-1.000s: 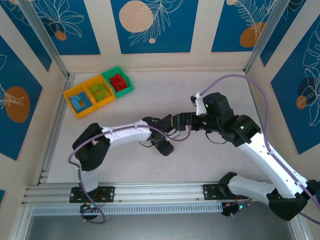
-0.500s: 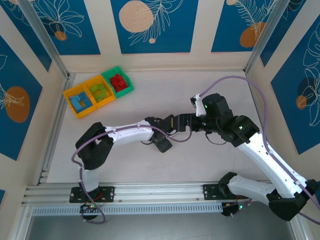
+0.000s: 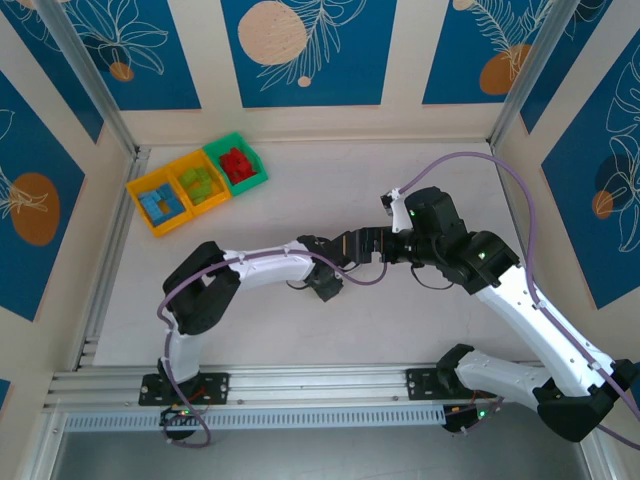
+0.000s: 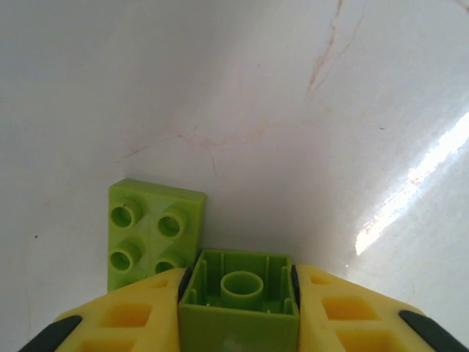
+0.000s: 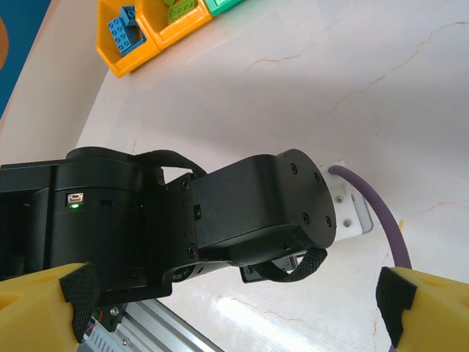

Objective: Sort the legos into containers by color

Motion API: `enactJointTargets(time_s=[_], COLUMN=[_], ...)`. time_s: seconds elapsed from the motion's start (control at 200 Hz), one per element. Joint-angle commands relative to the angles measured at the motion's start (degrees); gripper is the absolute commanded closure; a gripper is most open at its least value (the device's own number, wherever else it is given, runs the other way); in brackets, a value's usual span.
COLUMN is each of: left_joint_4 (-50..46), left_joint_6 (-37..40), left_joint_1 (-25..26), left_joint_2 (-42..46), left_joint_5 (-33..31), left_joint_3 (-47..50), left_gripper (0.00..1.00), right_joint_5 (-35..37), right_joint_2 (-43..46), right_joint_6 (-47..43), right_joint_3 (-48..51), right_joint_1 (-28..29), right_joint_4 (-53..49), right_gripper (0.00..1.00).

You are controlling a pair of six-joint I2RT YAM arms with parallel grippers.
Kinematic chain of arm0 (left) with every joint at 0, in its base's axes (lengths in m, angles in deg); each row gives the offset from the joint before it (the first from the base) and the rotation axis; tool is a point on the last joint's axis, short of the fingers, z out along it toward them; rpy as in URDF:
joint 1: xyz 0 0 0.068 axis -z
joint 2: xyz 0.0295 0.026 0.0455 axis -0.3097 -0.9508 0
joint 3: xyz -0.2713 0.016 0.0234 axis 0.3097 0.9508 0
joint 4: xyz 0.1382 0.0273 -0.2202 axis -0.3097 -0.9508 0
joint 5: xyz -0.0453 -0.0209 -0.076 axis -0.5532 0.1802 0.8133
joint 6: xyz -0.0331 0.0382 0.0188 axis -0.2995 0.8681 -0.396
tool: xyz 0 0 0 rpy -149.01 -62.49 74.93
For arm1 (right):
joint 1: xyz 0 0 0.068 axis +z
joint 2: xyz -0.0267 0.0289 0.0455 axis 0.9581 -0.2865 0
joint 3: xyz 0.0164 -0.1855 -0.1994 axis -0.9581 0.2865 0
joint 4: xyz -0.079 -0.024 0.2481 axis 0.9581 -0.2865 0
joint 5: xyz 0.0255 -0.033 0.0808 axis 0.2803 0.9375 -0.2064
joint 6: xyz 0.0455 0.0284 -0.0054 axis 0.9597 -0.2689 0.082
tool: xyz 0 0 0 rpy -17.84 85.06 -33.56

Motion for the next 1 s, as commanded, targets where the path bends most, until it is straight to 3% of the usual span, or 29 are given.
enactJointTargets(time_s=[0.0, 0.225, 0.4, 0.645, 0.87, 0.995], left_joint_4=[-0.1, -1.4, -1.8, -3.4, -7.3, -7.4], left_joint_6=[0.3, -1.1, -2.9, -2.1, -6.0, -8.2], left_joint_1=[0.2, -2.1, -9.2, -27.4, -48.1, -55.2], left_joint_2=[0.6, 7.1, 12.5, 13.9, 6.1, 2.2], left_joint_5=[2.3, 5.5, 10.1, 13.1, 13.3, 11.2], left_joint_3=[0.6, -0.2, -1.2, -4.3, -16.4, -22.0], left_gripper=[0.72, 0.74, 0.74, 0.73, 0.72, 0.71], right_joint_5=[-1.4, -1.1, -1.4, -2.0, -2.9, -2.8], right_joint_2=[1.3, 2.1, 1.9, -0.1, -2.3, -2.5], right_joint_6=[0.8, 0.8, 1.1, 0.9, 0.0, -0.1], right_joint_3=[0.7, -0.5, -1.3, -2.2, -3.3, -3.4], right_joint_1=[-0.3, -0.3, -0.3, -0.4, -0.5, -0.5], right_joint_4=[-1.0, -1.9, -0.4, 0.8, 1.3, 1.3], right_gripper=[0.0, 0.0, 0.0, 0.01, 0.01, 0.0])
